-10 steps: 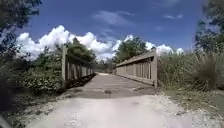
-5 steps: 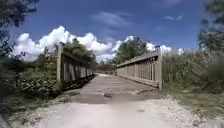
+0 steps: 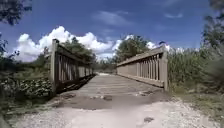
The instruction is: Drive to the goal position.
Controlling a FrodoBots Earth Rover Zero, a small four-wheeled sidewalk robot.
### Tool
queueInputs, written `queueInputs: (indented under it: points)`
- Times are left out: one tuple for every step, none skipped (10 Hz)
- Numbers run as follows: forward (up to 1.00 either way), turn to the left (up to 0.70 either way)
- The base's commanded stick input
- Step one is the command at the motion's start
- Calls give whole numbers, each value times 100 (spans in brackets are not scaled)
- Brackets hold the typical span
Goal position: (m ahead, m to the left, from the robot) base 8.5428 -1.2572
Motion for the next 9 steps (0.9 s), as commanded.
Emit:
queueInputs:
  points:
    - [50,0]
    - [50,0]
    - [50,0]
    - [50,0]
    - [50,0]
    - [50,0]
    - [50,0]
    - [50,0]
    - [50,0]
